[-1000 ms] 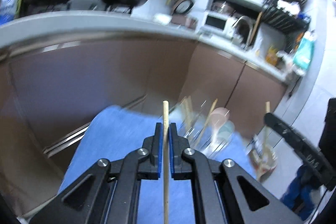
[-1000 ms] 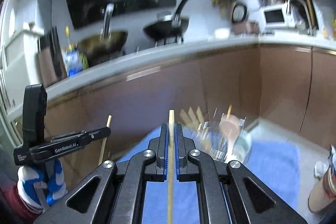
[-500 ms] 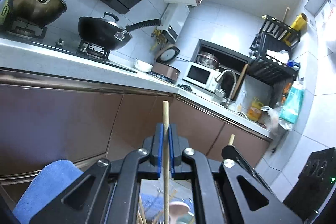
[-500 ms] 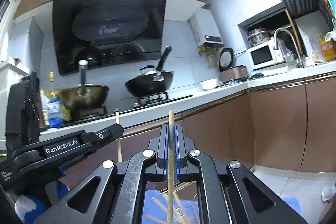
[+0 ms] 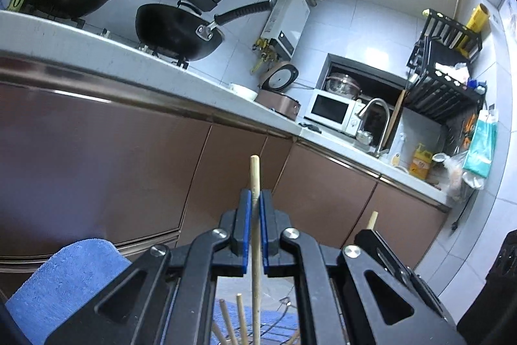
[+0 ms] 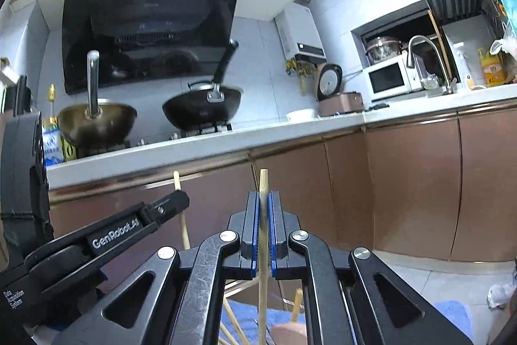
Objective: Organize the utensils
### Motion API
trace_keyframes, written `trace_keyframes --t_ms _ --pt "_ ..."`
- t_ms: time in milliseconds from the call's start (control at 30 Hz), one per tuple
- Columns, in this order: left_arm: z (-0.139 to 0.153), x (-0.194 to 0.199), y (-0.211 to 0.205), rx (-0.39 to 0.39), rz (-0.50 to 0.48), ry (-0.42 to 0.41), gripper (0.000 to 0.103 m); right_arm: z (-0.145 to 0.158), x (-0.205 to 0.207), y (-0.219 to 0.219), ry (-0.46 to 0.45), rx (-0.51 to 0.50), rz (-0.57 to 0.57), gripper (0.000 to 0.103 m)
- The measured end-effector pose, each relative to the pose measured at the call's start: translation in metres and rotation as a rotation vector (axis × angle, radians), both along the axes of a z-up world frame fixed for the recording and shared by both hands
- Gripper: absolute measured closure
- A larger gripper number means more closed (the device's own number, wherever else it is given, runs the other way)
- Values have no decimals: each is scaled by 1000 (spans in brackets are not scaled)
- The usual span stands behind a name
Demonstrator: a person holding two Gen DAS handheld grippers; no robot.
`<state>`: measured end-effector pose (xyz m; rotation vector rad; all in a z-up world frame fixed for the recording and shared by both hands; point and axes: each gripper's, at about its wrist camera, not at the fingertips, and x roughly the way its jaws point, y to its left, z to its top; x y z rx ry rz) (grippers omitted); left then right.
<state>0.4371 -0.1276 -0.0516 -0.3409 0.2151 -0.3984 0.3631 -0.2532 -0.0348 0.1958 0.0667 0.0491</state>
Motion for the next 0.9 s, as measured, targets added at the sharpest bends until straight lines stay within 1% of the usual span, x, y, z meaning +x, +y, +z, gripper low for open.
trace_keyframes --t_ms 100,200,233,300,333,367,467,500,533,633,667,733,800,900 --pt "-10 1 -2 9 -2 13 98 -8 -4 1 17 -8 2 98" --pt "-12 -4 1 9 3 7 97 -10 -9 1 22 -4 1 97" --pt "-12 -6 1 14 3 7 97 -10 -11 0 25 -1 2 95" --pt "-10 -9 4 24 6 5 96 -9 -17 0 31 0 -2 86" --pt "-8 -12 5 29 5 5 94 -9 -18 -1 33 1 -5 78" --pt "-7 -16 7 33 6 5 94 -9 -21 -2 33 5 -9 74" --pt "0 -28 15 48 11 8 88 -4 -33 -5 28 13 -27 72" --pt "3 -33 17 55 15 14 83 -1 -38 -7 27 14 -34 71" --pt "5 -38 20 61 20 18 80 0 -41 -7 28 13 -38 68" --pt "15 -56 28 99 47 30 76 6 -55 -8 42 4 -59 65" --pt "17 -62 31 114 53 37 75 8 -60 -9 48 2 -67 63" --pt "23 -78 35 153 71 52 66 10 -70 -9 63 -2 -81 60" --pt "27 -91 38 187 83 57 64 14 -81 -8 86 -7 -91 56" --pt "31 -116 44 243 99 55 61 17 -96 -4 111 -20 -91 55"
